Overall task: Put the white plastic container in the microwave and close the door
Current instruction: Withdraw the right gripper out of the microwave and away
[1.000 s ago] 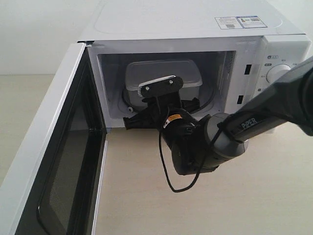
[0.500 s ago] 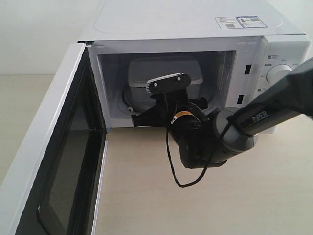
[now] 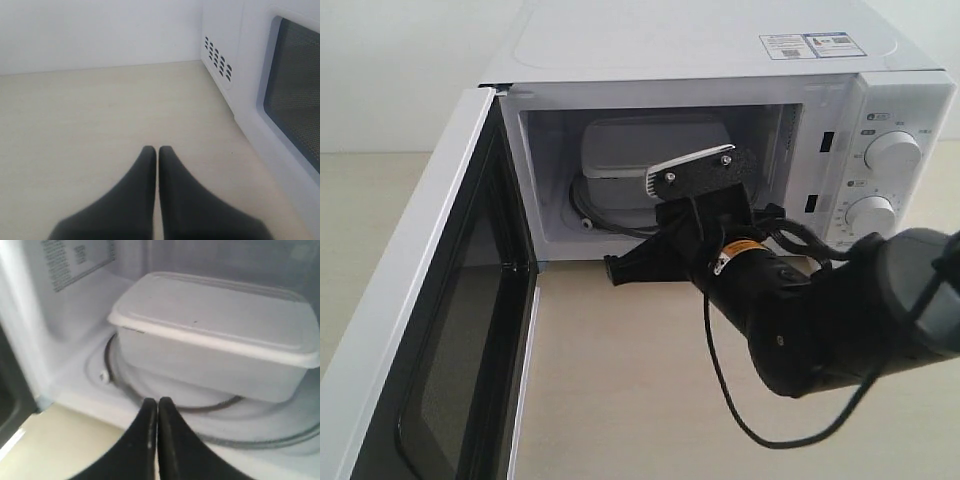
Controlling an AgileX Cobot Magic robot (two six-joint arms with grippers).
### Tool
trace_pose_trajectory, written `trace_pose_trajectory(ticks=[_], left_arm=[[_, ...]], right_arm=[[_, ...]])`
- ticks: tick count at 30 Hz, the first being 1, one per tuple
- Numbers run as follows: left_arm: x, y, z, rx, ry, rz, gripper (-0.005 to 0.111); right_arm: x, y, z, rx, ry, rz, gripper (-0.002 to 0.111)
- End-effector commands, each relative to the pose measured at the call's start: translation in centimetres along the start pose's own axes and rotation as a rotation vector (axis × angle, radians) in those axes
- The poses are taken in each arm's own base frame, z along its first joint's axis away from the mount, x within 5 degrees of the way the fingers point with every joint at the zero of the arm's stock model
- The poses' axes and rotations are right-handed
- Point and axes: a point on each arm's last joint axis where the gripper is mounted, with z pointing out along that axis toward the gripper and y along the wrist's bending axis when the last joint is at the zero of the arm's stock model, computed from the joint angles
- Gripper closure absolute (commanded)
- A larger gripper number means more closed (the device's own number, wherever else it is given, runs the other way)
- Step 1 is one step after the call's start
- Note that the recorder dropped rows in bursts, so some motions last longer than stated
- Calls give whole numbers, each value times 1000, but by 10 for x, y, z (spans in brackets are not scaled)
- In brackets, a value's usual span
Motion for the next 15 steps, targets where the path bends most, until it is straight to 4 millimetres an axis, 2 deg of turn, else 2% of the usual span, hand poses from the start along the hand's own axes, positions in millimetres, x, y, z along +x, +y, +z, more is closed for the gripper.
trace_pose_trajectory(ticks=[1,9,15], left_arm=[[1,0,0,-1,1,-6,103],[1,0,0,-1,1,-6,103],[1,0,0,-1,1,-6,103]], right_arm=[[-5,9,-24,-92,119,-13,108],[-8,19,-56,-267,429,-8,108],[-28,19,-88,-371,516,-1,108]])
